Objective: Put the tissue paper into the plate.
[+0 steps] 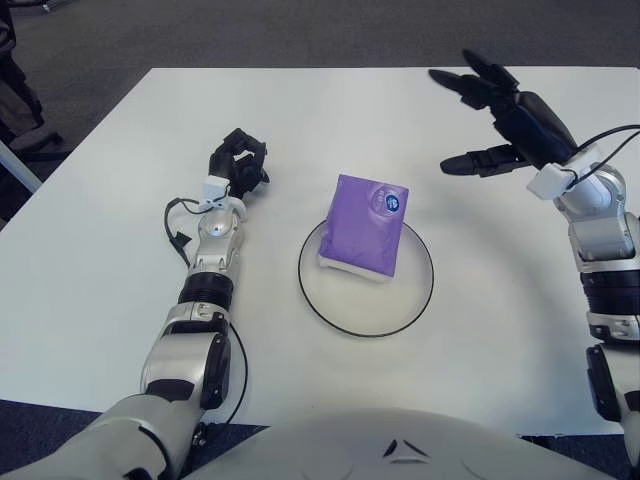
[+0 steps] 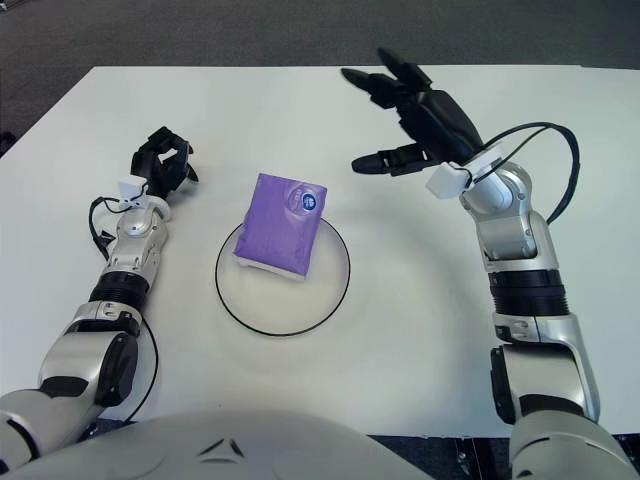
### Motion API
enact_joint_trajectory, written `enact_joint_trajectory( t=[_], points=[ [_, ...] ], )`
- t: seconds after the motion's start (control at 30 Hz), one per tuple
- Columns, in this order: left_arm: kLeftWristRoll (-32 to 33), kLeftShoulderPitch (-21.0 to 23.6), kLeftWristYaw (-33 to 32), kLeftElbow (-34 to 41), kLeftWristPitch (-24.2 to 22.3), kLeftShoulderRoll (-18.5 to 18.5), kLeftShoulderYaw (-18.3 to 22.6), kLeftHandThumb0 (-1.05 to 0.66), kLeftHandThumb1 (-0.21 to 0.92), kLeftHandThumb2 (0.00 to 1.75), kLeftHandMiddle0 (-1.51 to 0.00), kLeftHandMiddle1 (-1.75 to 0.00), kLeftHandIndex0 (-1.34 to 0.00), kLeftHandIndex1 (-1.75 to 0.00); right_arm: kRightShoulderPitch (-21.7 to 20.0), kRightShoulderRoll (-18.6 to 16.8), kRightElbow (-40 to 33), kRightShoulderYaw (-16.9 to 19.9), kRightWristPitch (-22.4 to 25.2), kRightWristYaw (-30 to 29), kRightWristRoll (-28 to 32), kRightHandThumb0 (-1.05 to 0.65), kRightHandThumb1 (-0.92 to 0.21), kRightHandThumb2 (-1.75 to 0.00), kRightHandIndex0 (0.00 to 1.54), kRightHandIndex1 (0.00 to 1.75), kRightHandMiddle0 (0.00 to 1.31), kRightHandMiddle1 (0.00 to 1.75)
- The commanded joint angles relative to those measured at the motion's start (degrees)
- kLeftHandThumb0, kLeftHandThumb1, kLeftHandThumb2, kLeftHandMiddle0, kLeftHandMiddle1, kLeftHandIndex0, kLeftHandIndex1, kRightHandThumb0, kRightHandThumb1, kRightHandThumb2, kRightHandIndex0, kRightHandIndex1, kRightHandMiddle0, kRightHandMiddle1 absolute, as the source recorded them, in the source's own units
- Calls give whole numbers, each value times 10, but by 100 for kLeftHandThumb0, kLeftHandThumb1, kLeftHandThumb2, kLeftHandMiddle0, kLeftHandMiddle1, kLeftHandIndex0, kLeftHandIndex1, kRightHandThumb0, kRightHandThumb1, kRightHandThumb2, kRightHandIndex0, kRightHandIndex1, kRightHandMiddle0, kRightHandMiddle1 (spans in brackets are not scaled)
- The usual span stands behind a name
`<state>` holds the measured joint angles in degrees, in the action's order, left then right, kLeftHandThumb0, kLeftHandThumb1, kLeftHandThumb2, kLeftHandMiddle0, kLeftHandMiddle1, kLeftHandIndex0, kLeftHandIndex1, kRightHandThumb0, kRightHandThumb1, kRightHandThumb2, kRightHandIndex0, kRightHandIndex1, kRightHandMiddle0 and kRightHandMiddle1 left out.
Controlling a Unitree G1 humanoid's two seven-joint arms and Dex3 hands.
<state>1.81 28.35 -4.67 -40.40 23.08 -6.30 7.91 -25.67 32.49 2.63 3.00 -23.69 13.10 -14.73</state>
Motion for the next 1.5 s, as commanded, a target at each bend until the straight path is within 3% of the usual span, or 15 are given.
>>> enact_joint_trajectory(
  t=[0.0, 0.23, 0.47, 0.5, 0.53, 0.57, 0.67, 0.77, 0.87, 1.2, 1.47],
  points=[
    [-3, -74, 0, -25, 13, 22, -5, -37, 92, 41, -98, -175, -69, -175, 35, -40, -17, 20, 59, -22, 31, -36, -92, -28, 45, 3, 34, 4],
    [3, -81, 23, -11, 67, 24, -8, -36, 92, 40, -98, -175, -69, -175, 63, -94, 5, 45, 72, -74, 62, -40, -92, -30, 51, 4, 42, 7],
    [-2, -80, 30, -1, 83, 18, -9, -35, 92, 40, -99, -175, -68, -175, 60, -149, 83, 77, 42, -100, 136, -37, -92, -40, 74, 7, 57, 16],
    [-4, -81, 29, 3, 82, 17, -10, -35, 92, 40, -99, -175, -68, -175, 63, -157, 93, 81, 37, -106, 141, -36, -92, -41, 78, 5, 55, 25],
    [-5, -81, 29, 5, 81, 17, -10, -35, 92, 40, -99, -175, -67, -175, 64, -162, 100, 83, 34, -111, 145, -35, -92, -41, 83, 5, 46, 75],
    [-6, -82, 28, 7, 80, 16, -10, -35, 92, 40, -99, -175, -67, -175, 68, -170, 105, 88, 35, -122, 147, -35, -92, -42, 86, 5, 39, 107],
    [-7, -83, 28, 12, 78, 16, -10, -36, 92, 41, -99, -175, -65, -175, 74, -195, 105, 99, 57, -142, 166, -12, -92, -35, 63, 93, 28, 139],
    [-7, -86, 29, 18, 76, 16, -10, -36, 92, 41, -99, -175, -64, -175, 81, -222, 94, 111, 100, -155, 198, -4, -92, -32, 56, 122, 29, 145],
    [-5, -89, 31, 24, 75, 17, -10, -36, 92, 42, -99, -175, -63, -175, 88, -240, 83, 116, 134, -164, 221, -2, -92, -29, 54, 132, 31, 146],
    [3, -97, 41, 37, 73, 20, -11, -35, 92, 42, -99, -175, -63, -175, 115, -263, 102, 106, 118, -163, 222, 0, -92, -26, 55, 136, 34, 144],
    [2, -105, 42, 51, 70, 23, -13, -35, 92, 42, -98, -175, -62, -175, 123, -253, 128, 86, 141, -156, 204, 0, -91, -25, 56, 138, 38, 137]
  ],
)
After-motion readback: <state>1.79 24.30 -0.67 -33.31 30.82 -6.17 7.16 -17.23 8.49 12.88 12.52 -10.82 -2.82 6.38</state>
